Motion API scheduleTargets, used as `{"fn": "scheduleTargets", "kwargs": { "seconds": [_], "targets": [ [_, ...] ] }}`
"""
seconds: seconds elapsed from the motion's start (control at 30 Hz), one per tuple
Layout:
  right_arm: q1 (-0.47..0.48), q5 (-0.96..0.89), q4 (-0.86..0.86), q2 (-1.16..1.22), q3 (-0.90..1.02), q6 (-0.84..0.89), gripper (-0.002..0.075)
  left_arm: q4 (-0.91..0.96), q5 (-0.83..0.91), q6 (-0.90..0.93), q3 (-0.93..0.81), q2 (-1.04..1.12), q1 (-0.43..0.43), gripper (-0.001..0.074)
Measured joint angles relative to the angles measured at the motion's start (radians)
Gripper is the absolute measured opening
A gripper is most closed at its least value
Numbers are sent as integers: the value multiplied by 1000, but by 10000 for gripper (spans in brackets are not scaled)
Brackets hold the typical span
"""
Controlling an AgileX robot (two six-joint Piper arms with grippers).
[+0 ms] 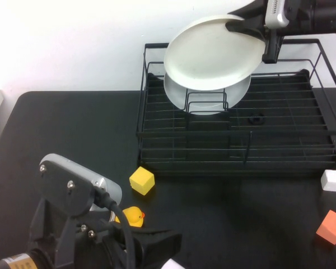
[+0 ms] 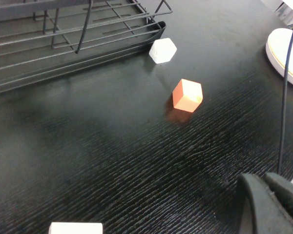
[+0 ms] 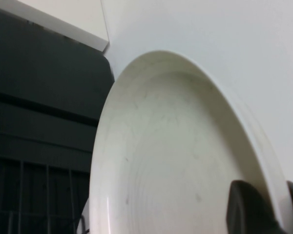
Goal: Place plate on rack
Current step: Place the plate on the rack
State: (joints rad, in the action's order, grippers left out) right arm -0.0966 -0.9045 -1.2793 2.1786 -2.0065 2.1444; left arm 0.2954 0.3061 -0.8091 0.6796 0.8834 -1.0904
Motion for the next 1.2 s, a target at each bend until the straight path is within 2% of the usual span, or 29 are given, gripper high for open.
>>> {"fn": "scheduleTargets", "kwargs": {
  "seconds": [0.6,1.0,1.1,1.2],
  "targets": [
    [0,4,1,32,0,-4,101,0,0,0,0,0,0,-1],
    [0,42,1,34,0,-88,101,0,0,0,0,0,0,-1],
    [0,42,1,34,0,-104,125,-3,2,0,0,0,0,-1],
    [0,42,1,34,0,-124,204,-5,2,0,0,0,0,-1]
  ]
}}
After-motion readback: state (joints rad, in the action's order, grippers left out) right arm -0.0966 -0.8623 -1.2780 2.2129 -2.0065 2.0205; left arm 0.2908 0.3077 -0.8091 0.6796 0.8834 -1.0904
